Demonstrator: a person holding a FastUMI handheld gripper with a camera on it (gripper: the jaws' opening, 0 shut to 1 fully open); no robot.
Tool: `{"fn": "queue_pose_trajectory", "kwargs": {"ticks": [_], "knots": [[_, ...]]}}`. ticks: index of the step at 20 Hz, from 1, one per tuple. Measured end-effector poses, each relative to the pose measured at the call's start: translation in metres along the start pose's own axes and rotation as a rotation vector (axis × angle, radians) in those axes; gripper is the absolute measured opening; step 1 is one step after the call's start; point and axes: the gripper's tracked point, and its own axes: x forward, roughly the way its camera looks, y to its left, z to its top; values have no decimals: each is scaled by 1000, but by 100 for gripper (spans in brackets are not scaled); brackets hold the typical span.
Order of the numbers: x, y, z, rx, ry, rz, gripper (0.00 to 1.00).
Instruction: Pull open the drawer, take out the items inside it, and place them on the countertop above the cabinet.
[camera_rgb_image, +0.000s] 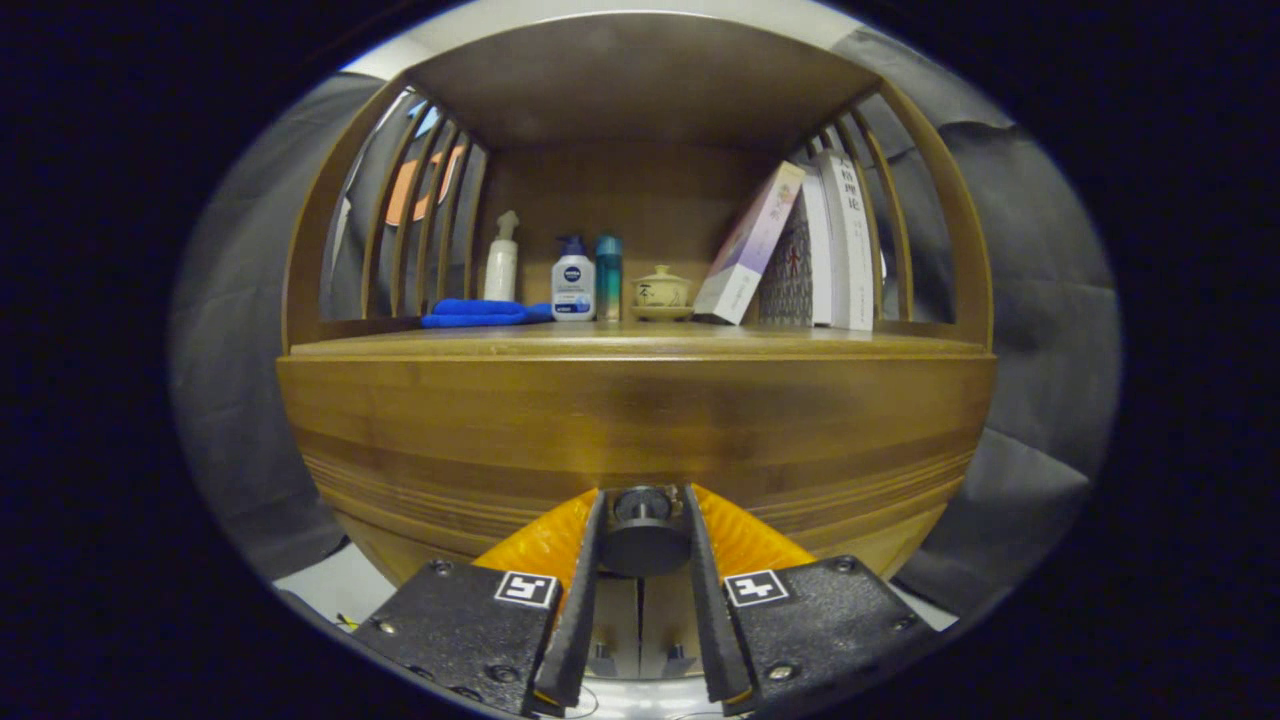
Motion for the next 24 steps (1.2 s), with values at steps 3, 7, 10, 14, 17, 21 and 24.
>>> {"fn": "queue_pose_trajectory", "kwargs": {"ticks": [3, 7, 10, 14, 17, 21, 24], "knots": [[-1, 1, -1, -7, 22, 2, 42], [-11, 1, -3, 8, 35, -2, 38], [-31, 2, -9, 12, 41, 6, 37], [-65, 2, -16, 4, 36, 17, 37], [-90, 0, -22, 1, 26, 21, 37], [-121, 1, -28, -13, 15, 22, 37], [-140, -1, -37, -4, 20, 28, 37]]}}
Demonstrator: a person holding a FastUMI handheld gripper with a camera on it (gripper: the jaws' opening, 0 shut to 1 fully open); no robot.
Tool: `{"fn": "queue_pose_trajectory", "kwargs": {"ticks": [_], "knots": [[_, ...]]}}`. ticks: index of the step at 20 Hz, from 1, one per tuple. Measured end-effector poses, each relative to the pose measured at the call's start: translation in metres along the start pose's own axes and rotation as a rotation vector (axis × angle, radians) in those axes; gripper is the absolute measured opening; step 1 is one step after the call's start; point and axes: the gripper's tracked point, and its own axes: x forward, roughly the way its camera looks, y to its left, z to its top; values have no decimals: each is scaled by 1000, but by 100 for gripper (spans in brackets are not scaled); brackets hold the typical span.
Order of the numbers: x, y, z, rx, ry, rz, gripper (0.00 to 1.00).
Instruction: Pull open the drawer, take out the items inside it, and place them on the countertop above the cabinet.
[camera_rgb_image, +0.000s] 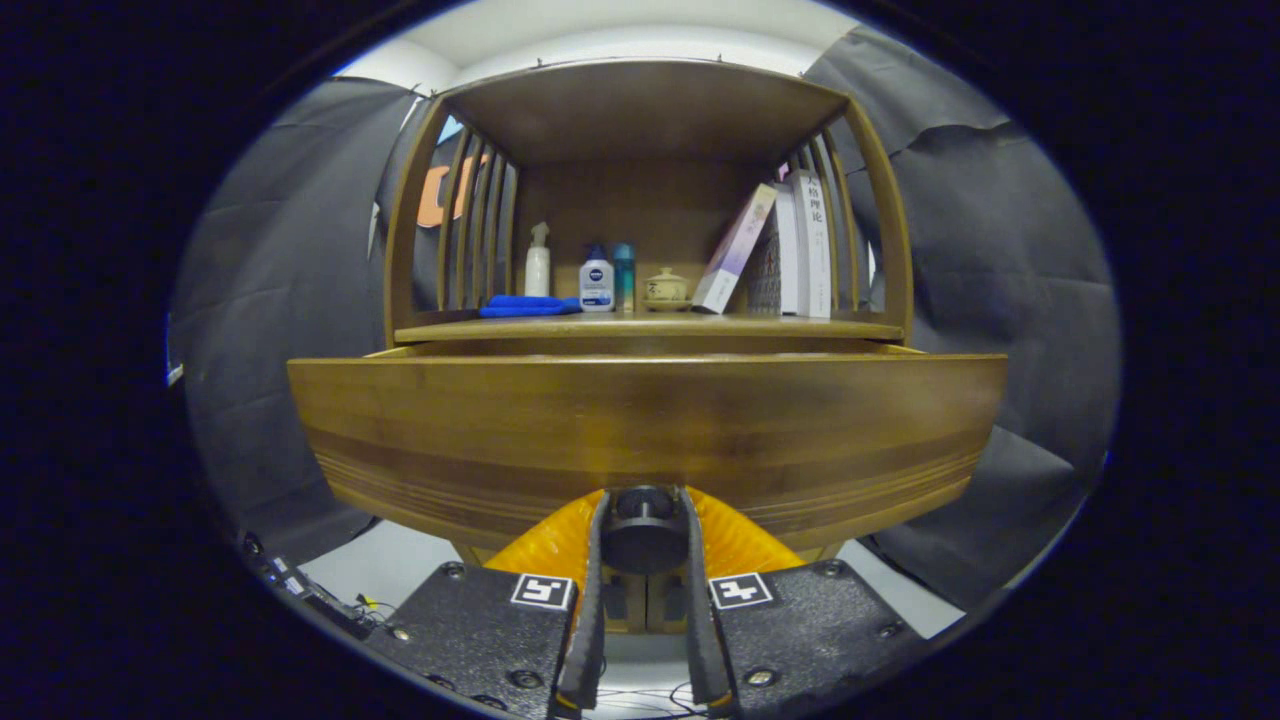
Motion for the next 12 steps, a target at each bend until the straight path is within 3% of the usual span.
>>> {"fn": "queue_pose_trajectory", "kwargs": {"ticks": [12], "knots": [[-54, -1, -20, 13, 42, 31, 36]]}}
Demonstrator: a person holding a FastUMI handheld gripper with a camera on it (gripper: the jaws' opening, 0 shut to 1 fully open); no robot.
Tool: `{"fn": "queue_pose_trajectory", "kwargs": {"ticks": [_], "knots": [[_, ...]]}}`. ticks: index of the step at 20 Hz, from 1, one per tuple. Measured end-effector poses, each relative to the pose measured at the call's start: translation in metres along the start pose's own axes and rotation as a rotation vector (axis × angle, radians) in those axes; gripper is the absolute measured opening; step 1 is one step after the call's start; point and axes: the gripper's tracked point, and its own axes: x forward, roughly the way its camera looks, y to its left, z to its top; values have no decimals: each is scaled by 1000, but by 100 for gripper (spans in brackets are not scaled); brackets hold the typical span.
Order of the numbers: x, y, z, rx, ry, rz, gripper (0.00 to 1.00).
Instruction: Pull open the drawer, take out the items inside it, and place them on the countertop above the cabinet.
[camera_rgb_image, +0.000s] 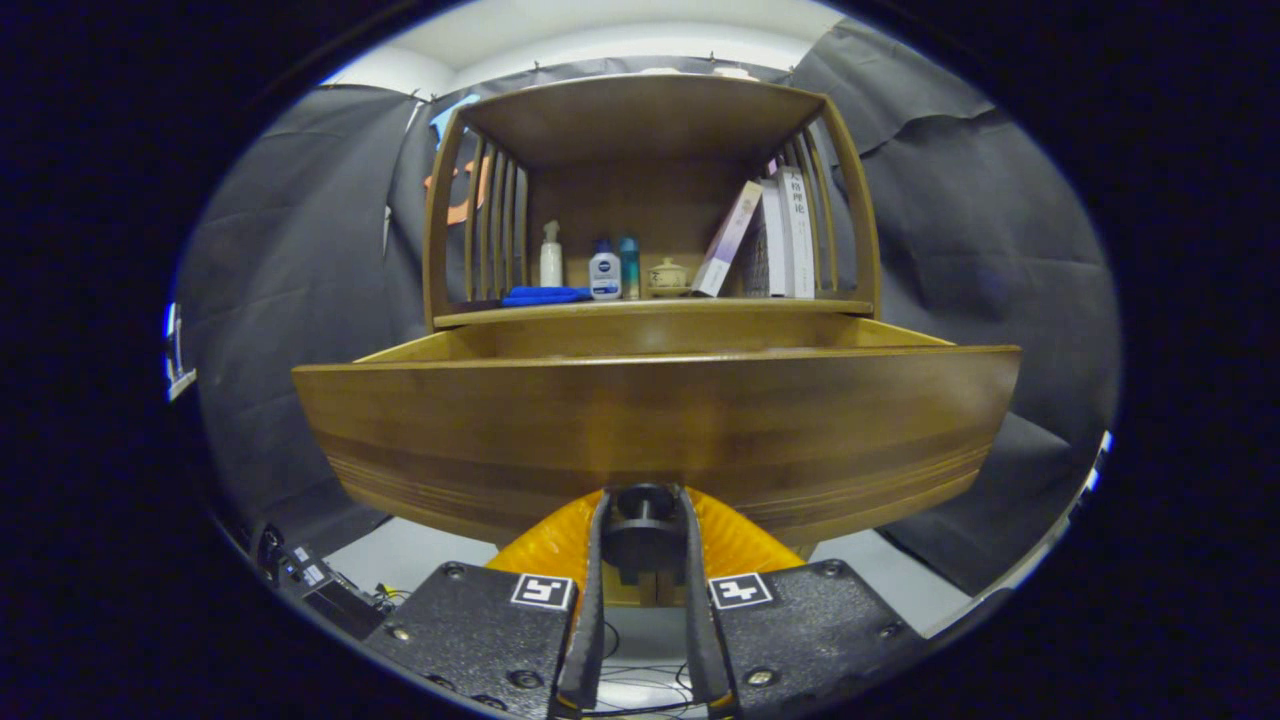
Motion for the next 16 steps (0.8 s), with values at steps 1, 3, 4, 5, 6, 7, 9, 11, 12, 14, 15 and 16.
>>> {"fn": "queue_pose_trajectory", "kwargs": {"ticks": [1, 3, 4, 5, 6, 7, 9, 11, 12, 14, 15, 16], "knots": [[0, -1, 0, 1, 11, -2, 36], [-5, -4, 0, 10, 37, -4, 44], [-10, -7, 4, 17, 35, -2, 55], [-19, -10, 11, 24, 29, -2, 66], [-27, -14, 23, 38, 17, 0, 77], [-35, -16, 36, 51, 9, 6, 89], [-46, -22, 72, 73, -18, 14, 98], [-49, -22, 107, 81, -24, 34, 98], [-46, -21, 125, 79, -28, 38, 99], [-34, -25, 162, 43, -30, 25, 99], [-26, -21, 175, 33, -13, 30, 99], [-17, -21, 185, 21, 20, 12, 99]]}}
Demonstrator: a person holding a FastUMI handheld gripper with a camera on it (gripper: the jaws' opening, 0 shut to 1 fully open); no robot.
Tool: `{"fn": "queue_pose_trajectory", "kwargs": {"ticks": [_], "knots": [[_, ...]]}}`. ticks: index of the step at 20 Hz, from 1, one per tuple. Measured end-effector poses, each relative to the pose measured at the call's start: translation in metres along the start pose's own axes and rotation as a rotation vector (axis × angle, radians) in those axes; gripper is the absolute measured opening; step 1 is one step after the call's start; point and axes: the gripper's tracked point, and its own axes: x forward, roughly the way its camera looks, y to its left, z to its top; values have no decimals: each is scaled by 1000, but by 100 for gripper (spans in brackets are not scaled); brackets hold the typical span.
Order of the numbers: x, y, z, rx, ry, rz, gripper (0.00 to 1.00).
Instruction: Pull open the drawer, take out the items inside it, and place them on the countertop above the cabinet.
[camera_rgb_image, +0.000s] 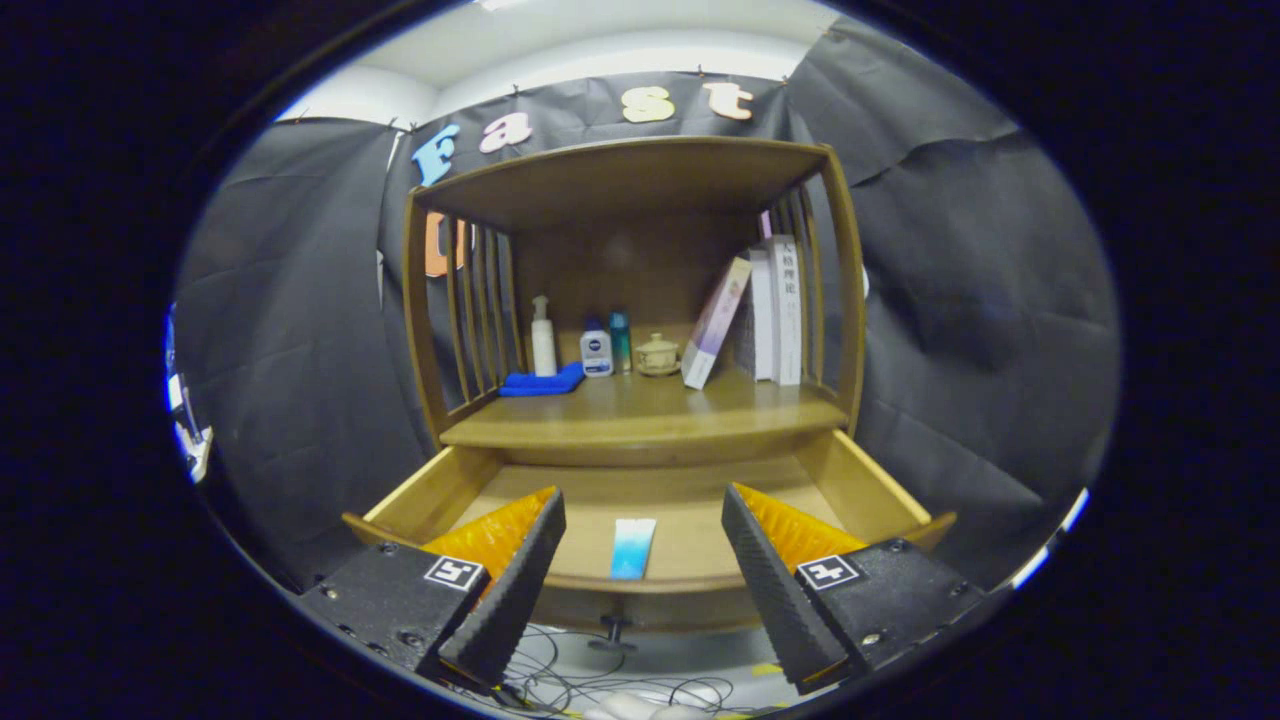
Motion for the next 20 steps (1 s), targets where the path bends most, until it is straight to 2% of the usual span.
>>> {"fn": "queue_pose_trajectory", "kwargs": {"ticks": [3, 7, 11, 13, 20], "knots": [[31, 11, 22, -5, 111, -9, 99], [82, 24, 9, -3, 317, -5, 99], [128, 17, -33, -45, 532, -61, 99], [141, 22, -58, -16, 631, -46, 99], [155, 25, -115, -38, 863, -77, 99]]}}
